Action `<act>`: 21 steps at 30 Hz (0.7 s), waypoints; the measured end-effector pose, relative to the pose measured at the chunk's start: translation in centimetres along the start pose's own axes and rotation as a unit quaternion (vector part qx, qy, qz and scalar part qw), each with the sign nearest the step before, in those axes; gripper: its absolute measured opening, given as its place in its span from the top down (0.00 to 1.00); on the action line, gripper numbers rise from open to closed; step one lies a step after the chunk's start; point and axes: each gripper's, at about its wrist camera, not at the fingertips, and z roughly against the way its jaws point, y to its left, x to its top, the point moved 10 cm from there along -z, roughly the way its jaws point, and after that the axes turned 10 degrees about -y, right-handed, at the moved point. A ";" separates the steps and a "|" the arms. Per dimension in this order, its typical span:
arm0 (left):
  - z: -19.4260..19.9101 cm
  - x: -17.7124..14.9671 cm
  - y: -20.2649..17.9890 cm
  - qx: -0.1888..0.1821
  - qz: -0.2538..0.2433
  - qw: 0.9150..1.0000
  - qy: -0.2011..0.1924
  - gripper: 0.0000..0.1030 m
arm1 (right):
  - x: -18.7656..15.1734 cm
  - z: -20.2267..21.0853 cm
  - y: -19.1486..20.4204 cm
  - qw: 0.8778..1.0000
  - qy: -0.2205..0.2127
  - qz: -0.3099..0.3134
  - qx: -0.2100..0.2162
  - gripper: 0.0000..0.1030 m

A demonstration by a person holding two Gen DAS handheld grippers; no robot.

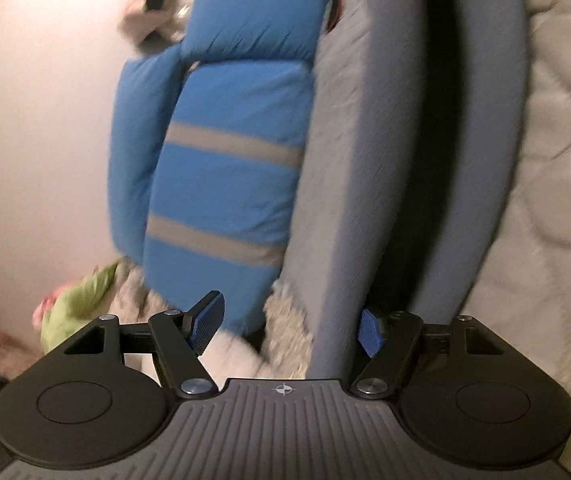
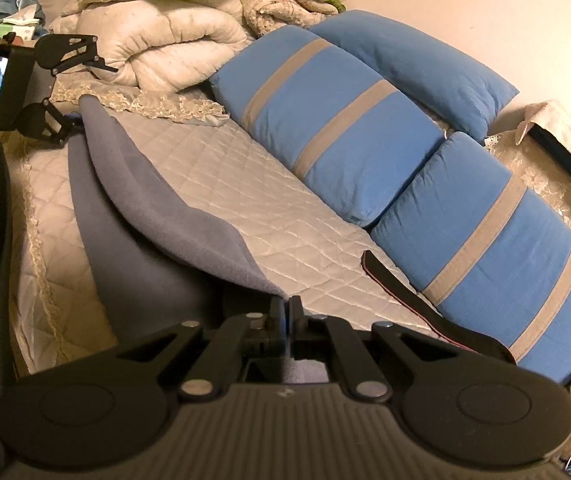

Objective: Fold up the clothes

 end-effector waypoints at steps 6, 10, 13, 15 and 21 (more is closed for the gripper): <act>0.3 -2.1 -0.3 -0.003 -0.014 0.999 0.029 0.38 | -0.1 0.0 0.3 1.000 0.004 0.001 0.009 0.97; 0.6 -3.0 -0.8 -0.018 -0.032 0.999 0.032 0.90 | -0.2 0.1 0.7 1.000 0.007 0.002 0.019 0.97; 1.1 -3.7 -0.8 -0.036 -0.030 0.998 0.031 0.97 | -0.2 0.0 0.8 1.000 0.009 -0.002 0.026 0.97; 1.1 -3.9 -0.5 -0.044 -0.032 0.998 0.025 0.97 | -0.1 0.0 0.8 1.000 0.009 -0.006 0.028 0.97; -1.8 -3.8 3.4 -0.019 -0.021 1.000 0.012 0.97 | 0.0 -0.5 0.1 0.999 0.011 -0.027 0.021 0.97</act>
